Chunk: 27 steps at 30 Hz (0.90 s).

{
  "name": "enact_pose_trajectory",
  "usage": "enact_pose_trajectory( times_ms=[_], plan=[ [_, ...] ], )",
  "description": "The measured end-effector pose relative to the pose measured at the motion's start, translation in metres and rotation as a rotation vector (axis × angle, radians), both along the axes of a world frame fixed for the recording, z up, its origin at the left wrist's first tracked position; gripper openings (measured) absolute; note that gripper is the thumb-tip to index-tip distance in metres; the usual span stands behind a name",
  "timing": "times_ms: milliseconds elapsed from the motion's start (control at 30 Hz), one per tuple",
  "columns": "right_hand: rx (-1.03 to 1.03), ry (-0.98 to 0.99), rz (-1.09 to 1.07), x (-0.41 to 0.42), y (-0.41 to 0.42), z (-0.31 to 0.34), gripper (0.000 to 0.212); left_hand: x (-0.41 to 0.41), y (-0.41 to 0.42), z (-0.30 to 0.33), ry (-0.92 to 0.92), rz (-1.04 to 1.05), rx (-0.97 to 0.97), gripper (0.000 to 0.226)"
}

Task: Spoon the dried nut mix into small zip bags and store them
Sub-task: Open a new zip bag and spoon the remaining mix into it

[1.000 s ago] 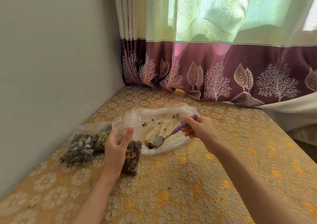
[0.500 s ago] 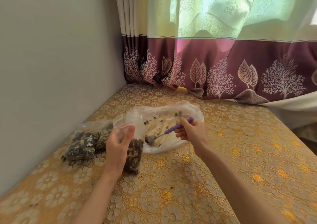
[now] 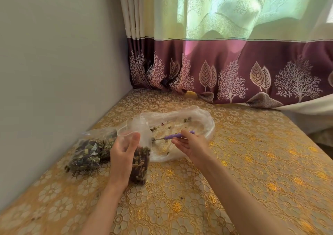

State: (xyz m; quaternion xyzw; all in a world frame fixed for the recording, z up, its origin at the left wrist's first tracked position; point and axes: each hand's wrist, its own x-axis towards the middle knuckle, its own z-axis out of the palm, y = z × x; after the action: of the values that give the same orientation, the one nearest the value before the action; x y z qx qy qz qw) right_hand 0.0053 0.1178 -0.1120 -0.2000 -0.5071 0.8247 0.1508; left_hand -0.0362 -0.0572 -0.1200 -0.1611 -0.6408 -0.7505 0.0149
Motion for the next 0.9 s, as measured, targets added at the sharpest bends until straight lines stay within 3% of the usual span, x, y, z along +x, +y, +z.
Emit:
enact_pose_trajectory(
  times_ms=[100,433,533,667,900],
  plan=[
    [-0.059,-0.014,0.02,0.001,0.001,0.0,0.022,-0.002,-0.002,-0.001,0.013,-0.003,-0.01,0.099],
    [-0.102,-0.067,-0.041,0.016,0.015,0.004,0.013,-0.007,-0.003,-0.003,0.039,0.04,-0.024,0.084],
    [-0.065,-0.057,-0.07,0.024,0.021,0.008,0.012,-0.006,-0.002,-0.003,0.048,0.022,-0.03,0.096],
    [-0.007,0.024,-0.085,0.033,0.026,0.026,0.013,-0.008,-0.003,-0.005,0.05,-0.018,-0.044,0.105],
    [0.079,0.246,0.009,0.041,0.012,0.068,0.023,-0.015,-0.002,-0.014,0.062,-0.005,-0.094,0.086]
  ],
)
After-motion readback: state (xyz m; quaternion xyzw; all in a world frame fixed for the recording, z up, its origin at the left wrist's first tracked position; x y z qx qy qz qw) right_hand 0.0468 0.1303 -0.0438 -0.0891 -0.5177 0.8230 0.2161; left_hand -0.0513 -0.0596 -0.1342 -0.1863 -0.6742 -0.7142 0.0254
